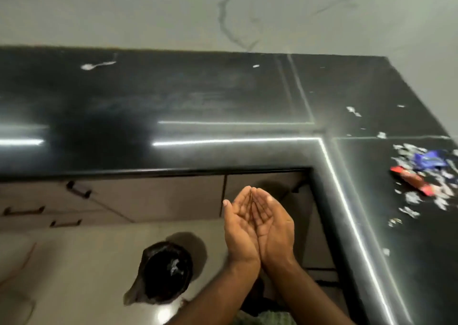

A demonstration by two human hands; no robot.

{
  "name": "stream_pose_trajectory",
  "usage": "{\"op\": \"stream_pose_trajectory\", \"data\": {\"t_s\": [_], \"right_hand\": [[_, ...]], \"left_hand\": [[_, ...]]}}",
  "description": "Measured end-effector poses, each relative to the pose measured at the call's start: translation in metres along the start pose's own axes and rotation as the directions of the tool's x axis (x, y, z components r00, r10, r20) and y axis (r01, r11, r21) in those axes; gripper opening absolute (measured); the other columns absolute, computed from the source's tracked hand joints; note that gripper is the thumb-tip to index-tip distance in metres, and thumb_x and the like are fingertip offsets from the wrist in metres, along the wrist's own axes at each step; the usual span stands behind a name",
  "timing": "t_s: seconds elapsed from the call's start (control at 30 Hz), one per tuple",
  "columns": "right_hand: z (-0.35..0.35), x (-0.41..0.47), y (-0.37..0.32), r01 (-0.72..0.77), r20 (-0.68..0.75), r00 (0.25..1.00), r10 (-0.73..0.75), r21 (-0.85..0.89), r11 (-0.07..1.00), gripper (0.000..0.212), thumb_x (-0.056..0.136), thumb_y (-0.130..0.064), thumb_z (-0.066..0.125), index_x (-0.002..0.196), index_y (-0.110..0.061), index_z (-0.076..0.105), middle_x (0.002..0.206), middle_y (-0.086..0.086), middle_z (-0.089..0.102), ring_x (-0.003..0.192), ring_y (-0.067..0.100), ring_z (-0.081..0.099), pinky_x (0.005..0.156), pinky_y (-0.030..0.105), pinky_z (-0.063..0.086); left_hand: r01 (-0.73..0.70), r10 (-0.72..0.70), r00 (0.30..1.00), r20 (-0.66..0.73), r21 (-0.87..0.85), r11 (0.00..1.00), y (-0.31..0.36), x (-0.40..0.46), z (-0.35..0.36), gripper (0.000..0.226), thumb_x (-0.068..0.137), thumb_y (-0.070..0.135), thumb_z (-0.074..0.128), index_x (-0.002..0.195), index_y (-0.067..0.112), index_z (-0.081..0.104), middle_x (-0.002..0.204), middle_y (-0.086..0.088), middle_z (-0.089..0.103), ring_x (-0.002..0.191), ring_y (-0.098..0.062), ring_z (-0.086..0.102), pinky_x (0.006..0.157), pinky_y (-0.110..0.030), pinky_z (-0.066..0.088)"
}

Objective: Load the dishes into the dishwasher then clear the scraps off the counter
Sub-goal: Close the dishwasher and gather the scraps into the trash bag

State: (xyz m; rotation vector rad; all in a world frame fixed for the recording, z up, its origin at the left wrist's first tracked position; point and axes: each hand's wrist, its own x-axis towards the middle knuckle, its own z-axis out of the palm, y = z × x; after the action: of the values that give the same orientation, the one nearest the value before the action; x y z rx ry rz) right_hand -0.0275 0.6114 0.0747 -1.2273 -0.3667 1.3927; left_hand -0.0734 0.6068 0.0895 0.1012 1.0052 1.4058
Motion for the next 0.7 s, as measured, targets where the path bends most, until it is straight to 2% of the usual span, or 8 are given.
{"op": "stream_pose_trajectory", "data": {"t_s": [0.03,0.1,0.2,0.33,0.47,0.57,0.63,0.7], "right_hand": [[-0.016,0.006,-0.016,0.007,-0.03,1.0,-0.004,0.123,0.992,0.031,0.107,-0.019,0.054,0.125,0.0,0.071,0.123,0.017,0.075,0.121,0.026,0.07,0.1,0.034,0.057],[-0.047,0.015,-0.049,0.064,-0.086,0.995,-0.042,0.264,0.963,0.03,0.107,-0.012,0.05,0.118,0.004,0.073,0.12,0.025,0.073,0.117,0.033,0.071,0.098,0.037,0.059],[-0.096,0.032,-0.079,0.192,-0.2,0.968,-0.15,0.213,0.958,0.031,0.108,-0.009,0.047,0.114,0.002,0.075,0.119,0.025,0.074,0.118,0.034,0.07,0.103,0.042,0.054],[-0.155,0.044,-0.106,0.315,-0.339,0.899,-0.278,0.056,0.947,0.029,0.108,-0.009,0.05,0.114,-0.001,0.077,0.116,0.02,0.076,0.117,0.033,0.071,0.109,0.05,0.05],[-0.204,0.048,-0.103,0.388,-0.349,0.788,-0.508,-0.36,0.849,0.029,0.105,-0.003,0.056,0.105,-0.017,0.082,0.108,0.0,0.08,0.109,0.018,0.074,0.102,0.051,0.056],[-0.242,0.057,-0.087,0.38,-0.155,0.719,-0.677,-0.727,0.571,0.027,0.099,-0.015,0.065,0.117,-0.031,0.079,0.128,-0.015,0.073,0.13,0.005,0.062,0.111,0.043,0.05],[-0.26,0.063,-0.073,0.334,0.105,0.735,-0.67,-0.915,0.224,0.037,0.097,-0.029,0.063,0.134,-0.034,0.069,0.155,-0.004,0.055,0.148,0.009,0.044,0.121,0.039,0.036],[-0.271,0.071,-0.065,0.244,0.219,0.766,-0.604,-0.969,-0.042,0.051,0.099,-0.042,0.058,0.15,-0.037,0.054,0.168,0.004,0.036,0.156,0.017,0.031,0.124,0.039,0.026]], "left_hand": [[0.007,-0.008,0.999,0.042,0.024,1.0,-0.013,0.001,0.014,0.066,0.111,0.047,0.021,0.135,0.0,0.062,0.131,-0.019,0.07,0.127,-0.027,0.065,0.112,-0.038,0.049],[0.048,-0.057,0.991,0.122,0.079,0.996,-0.04,0.001,0.043,0.067,0.111,0.047,0.021,0.135,-0.002,0.061,0.13,-0.02,0.071,0.128,-0.029,0.065,0.111,-0.037,0.049],[0.085,-0.134,0.959,0.249,0.196,0.977,-0.075,0.0,0.082,0.067,0.111,0.047,0.021,0.136,0.0,0.061,0.131,-0.017,0.071,0.129,-0.026,0.064,0.111,-0.033,0.049],[0.151,-0.267,0.895,0.356,0.321,0.935,-0.114,0.001,0.119,0.064,0.11,0.049,0.024,0.137,0.005,0.062,0.132,-0.012,0.071,0.131,-0.022,0.063,0.118,-0.039,0.04],[0.121,-0.348,0.858,0.379,0.51,0.852,-0.146,0.018,0.14,0.058,0.111,0.044,0.028,0.132,0.005,0.066,0.125,-0.013,0.075,0.125,-0.023,0.068,0.113,-0.039,0.046],[-0.024,-0.324,0.859,0.396,0.663,0.748,-0.17,0.043,0.153,0.048,0.113,0.035,0.032,0.12,0.009,0.072,0.12,-0.009,0.077,0.121,-0.019,0.07,0.105,-0.033,0.051],[-0.111,-0.317,0.85,0.421,0.73,0.674,-0.179,0.058,0.159,0.043,0.113,0.03,0.035,0.115,0.01,0.074,0.114,-0.008,0.079,0.116,-0.02,0.072,0.098,-0.031,0.054],[-0.221,-0.333,0.811,0.481,0.778,0.588,-0.187,0.071,0.172,0.042,0.113,0.031,0.037,0.113,0.013,0.075,0.108,-0.003,0.08,0.107,-0.017,0.075,0.093,-0.029,0.057]]}}
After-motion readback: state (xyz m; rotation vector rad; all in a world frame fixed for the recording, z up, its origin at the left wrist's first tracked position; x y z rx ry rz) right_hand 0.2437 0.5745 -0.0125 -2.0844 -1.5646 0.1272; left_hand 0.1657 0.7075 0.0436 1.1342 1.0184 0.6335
